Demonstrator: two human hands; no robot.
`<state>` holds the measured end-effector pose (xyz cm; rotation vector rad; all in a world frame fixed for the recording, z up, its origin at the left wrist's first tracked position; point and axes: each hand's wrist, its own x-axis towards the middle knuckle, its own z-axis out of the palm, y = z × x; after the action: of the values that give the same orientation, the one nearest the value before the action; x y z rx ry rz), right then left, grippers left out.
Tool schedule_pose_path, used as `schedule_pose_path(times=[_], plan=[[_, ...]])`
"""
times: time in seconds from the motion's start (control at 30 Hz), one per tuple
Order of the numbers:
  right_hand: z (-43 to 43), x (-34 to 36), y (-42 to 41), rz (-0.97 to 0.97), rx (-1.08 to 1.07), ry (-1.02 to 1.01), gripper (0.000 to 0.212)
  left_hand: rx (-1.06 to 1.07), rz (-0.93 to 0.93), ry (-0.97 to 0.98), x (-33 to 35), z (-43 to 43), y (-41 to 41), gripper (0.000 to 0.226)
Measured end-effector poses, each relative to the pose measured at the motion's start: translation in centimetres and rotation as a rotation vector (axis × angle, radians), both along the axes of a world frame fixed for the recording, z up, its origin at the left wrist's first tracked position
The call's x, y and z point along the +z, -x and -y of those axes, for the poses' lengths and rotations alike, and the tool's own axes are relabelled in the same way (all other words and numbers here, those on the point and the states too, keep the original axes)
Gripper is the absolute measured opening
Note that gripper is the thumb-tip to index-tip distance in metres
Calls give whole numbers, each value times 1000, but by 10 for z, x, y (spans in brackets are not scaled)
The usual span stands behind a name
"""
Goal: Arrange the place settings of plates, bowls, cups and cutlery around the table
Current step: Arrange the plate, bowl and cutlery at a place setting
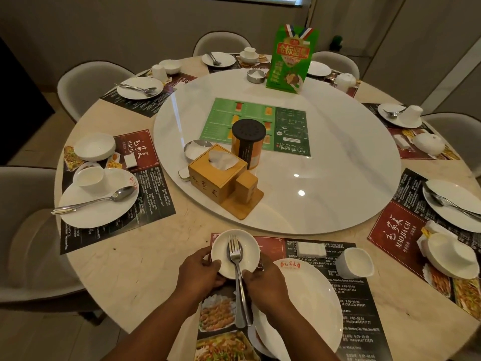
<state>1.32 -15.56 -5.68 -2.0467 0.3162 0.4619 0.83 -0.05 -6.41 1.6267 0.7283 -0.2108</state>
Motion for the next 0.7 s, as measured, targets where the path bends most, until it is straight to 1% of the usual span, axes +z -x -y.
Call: schedule_pose_path(times=[0.17,0.23,0.37,0.43,0.53,0.6,0.7], plan=[[2,0,2,-25,4,-22,40,10,2,18,4,2,4,44],[2,-1,2,-38,-6,-32,38,15,1,13,5,3,5,40],[7,-5,7,-120,-57,-84,39,94,-87,-41,12,8,15,29],[10,-4,11,-155,-59,-116,36,84,-166,14,18,13,23,27],[13,-2,15,-143,-44,-131,16,40,-282,200,33,23,34,27],[13,-3,15,-99,-26,-96,9,-1,-299,278,42,29,38,25],[12,3,16,-107,-8,-104,9,-24,-272,287,50,36,42,16]])
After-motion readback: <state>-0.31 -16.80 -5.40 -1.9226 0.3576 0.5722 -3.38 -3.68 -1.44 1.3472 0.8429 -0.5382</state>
